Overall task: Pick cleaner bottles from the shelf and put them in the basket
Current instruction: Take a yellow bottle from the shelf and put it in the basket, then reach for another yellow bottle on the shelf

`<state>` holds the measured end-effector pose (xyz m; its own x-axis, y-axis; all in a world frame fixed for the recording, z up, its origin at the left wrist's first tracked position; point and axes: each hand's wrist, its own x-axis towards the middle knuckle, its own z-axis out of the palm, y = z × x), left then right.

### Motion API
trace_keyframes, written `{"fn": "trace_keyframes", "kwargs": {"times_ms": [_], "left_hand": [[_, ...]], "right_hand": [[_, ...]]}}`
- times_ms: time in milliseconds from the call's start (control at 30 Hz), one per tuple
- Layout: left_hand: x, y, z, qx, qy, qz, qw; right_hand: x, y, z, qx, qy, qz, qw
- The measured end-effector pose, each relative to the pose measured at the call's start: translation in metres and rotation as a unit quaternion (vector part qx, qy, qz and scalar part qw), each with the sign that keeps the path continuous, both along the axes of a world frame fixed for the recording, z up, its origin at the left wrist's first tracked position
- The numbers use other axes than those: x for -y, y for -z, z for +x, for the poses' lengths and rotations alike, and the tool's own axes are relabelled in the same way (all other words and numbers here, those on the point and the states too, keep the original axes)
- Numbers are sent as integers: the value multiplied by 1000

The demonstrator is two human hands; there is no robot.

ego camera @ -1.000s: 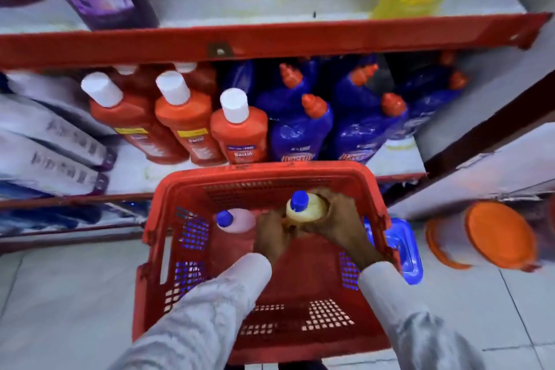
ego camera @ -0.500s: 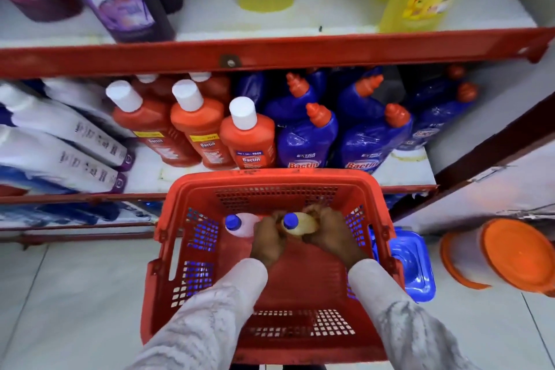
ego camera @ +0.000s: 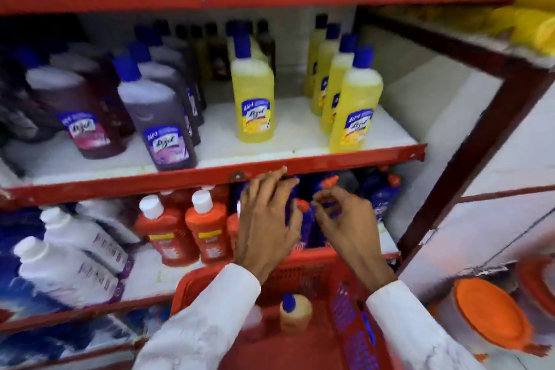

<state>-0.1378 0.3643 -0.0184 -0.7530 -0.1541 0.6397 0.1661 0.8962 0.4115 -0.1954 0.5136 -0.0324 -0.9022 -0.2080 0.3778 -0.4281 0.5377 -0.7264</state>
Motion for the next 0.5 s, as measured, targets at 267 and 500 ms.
{"fn": "trace_keyframes", "kwargs": {"times_ms": [267,500], "left_hand": [[1,-19,-62,54,-28,-19,998],[6,5,-94,143,-56,-61,986]], "right_hand": [[-3,-53,-55,-77,93,-167,979],[7,-60,-138,31,155,-170,973]]}}
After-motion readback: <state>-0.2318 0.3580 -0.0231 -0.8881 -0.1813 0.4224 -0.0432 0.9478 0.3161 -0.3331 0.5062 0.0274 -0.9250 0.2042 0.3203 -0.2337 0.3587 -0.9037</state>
